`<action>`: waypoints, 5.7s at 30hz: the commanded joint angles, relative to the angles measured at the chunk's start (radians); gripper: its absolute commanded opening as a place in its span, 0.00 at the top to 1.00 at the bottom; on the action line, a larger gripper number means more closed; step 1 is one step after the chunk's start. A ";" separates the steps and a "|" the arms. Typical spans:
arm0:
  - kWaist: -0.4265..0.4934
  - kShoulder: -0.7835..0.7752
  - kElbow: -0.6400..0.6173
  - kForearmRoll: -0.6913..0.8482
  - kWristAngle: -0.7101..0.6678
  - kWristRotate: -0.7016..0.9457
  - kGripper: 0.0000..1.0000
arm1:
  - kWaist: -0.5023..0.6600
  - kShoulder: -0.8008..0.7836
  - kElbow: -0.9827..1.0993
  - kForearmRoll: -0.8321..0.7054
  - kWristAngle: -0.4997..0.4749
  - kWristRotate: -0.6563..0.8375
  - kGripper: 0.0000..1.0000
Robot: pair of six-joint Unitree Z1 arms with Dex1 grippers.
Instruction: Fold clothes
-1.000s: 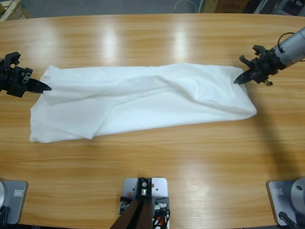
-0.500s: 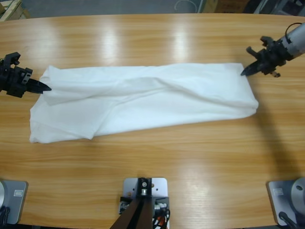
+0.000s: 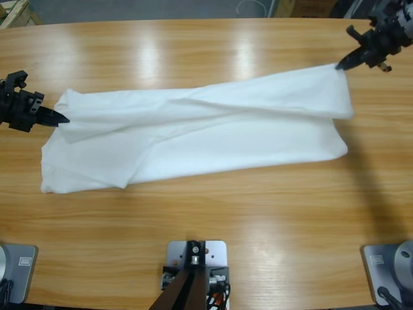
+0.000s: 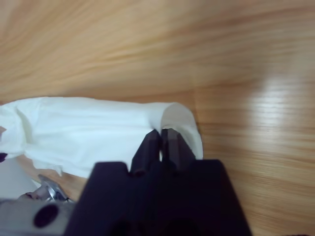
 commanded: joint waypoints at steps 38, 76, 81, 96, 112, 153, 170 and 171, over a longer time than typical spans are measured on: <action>0.001 0.027 -0.014 0.022 0.010 0.024 1.00 | 0.108 -0.199 0.419 -0.177 -0.016 0.138 0.15; 0.004 0.029 -0.021 0.027 0.013 0.025 1.00 | 0.083 -0.071 0.479 -0.260 -0.064 0.110 0.30; 0.004 0.027 -0.021 0.028 0.014 0.025 1.00 | 0.081 -0.067 0.476 -0.260 -0.067 0.110 0.21; 0.007 0.037 -0.023 0.028 0.014 0.030 1.00 | 0.081 -0.033 0.449 -0.267 -0.061 0.100 0.82; 0.009 0.041 -0.026 0.028 0.014 0.033 1.00 | 0.081 -0.047 0.447 -0.243 -0.091 0.089 1.00; -0.120 -0.176 -0.098 0.085 -0.020 0.096 0.08 | 0.013 -0.161 0.154 0.147 -0.176 0.054 0.00; -0.238 0.340 -0.306 0.051 -0.262 0.121 0.09 | 0.114 -0.299 0.187 0.193 -0.127 0.058 0.00; -0.241 0.339 -0.297 0.052 -0.266 0.123 0.09 | 0.114 -0.298 0.187 0.193 -0.126 0.058 0.00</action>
